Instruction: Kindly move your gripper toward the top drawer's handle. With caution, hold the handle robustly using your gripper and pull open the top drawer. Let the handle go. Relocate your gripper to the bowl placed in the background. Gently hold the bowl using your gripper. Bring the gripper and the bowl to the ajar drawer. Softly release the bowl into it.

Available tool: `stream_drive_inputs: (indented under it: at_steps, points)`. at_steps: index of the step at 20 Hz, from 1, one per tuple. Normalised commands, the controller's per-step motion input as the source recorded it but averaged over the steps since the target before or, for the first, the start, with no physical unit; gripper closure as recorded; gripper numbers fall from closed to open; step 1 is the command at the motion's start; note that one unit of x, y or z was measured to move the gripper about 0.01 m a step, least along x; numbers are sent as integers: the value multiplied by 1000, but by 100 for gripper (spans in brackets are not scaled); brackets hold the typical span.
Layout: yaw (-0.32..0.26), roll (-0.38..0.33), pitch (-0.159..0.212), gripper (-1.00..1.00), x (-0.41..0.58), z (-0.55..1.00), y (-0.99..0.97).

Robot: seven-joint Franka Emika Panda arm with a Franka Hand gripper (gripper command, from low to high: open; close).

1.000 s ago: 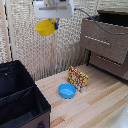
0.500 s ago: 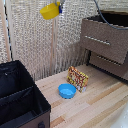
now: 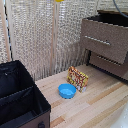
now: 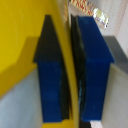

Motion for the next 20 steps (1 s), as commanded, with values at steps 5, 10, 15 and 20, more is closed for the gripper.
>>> stream_drive_inputs:
  at_steps: [5, 10, 15, 20]
  points:
    - [-33, 100, 184, 100, -463, 602, -896]
    - [-65, 79, 201, 100, -469, 549, -866]
    - [-50, 69, 157, 100, -294, 362, -933]
    - [-32, 38, 30, 100, 8, 27, -1000]
